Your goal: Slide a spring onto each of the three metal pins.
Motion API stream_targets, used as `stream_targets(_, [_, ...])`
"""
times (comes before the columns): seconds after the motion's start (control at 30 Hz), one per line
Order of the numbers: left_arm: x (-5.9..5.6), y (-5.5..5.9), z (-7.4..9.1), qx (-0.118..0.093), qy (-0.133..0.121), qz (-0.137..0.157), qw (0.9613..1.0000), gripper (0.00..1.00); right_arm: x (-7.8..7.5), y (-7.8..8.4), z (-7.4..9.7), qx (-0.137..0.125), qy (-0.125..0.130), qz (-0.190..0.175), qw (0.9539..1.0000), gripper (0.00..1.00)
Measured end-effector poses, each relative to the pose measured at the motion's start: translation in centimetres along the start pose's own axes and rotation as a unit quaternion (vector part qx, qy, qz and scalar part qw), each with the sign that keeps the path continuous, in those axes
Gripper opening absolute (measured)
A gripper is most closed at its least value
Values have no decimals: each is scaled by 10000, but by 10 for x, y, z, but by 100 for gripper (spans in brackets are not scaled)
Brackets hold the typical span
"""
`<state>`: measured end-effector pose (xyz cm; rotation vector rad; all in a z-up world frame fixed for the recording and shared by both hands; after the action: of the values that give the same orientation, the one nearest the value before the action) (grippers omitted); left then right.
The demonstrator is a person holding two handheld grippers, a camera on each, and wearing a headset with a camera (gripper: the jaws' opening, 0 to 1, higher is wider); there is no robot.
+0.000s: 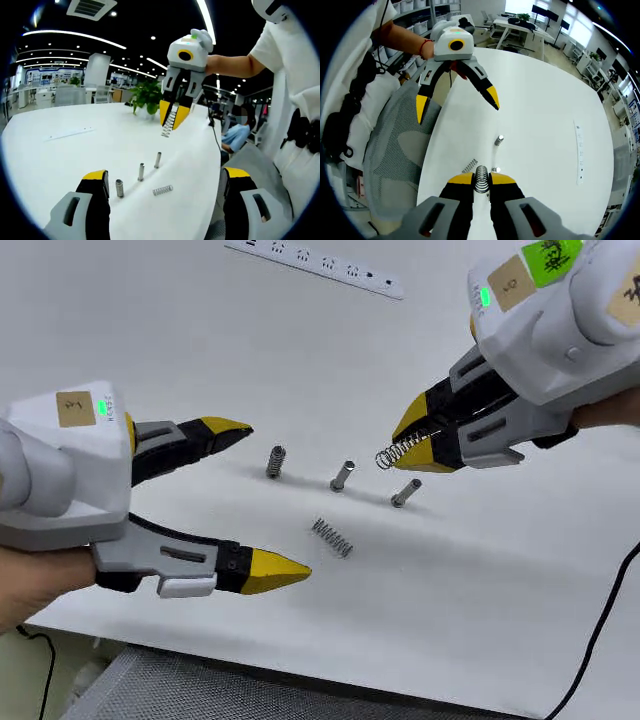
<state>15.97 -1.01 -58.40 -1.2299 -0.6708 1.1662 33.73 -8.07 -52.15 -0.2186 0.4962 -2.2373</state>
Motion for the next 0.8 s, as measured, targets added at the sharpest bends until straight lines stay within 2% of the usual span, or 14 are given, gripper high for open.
stream_targets(0.07, [3, 2, 3, 6, -27, 10, 10000, 100, -6, 0, -6, 53, 35, -24, 10000, 12])
stream_targets(0.23, [7, 2, 9, -55, -52, -10, 10000, 100, -21, 3, -21, 153, 41, -82, 9998, 12])
stream_targets(0.4, [11, 4, 12, -58, -64, 16, 10000, 100, -29, 6, -38, 287, -9, -135, 9995, 12])
stream_targets(0.57, [11, 7, 13, -10, -122, -23, 9999, 100, -36, 11, -55, 385, -76, -217, 9990, 12])
stream_targets(0.8, [13, 9, 16, -38, -194, 18, 9998, 100, -36, 14, -67, 499, -167, -228, 9984, 12])
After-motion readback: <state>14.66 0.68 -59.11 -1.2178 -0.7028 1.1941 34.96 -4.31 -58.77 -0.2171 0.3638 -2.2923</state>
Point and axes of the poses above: the centre of the closed fingertips' face, and the gripper's own axes: z roughly backward along the fingers, x roughly to its left, y roughly out of its underside, the point moved 8 cm from there along z, roughly backward along the fingers, and after that the axes turned 3 degrees about -z, right-handed, at the moved point
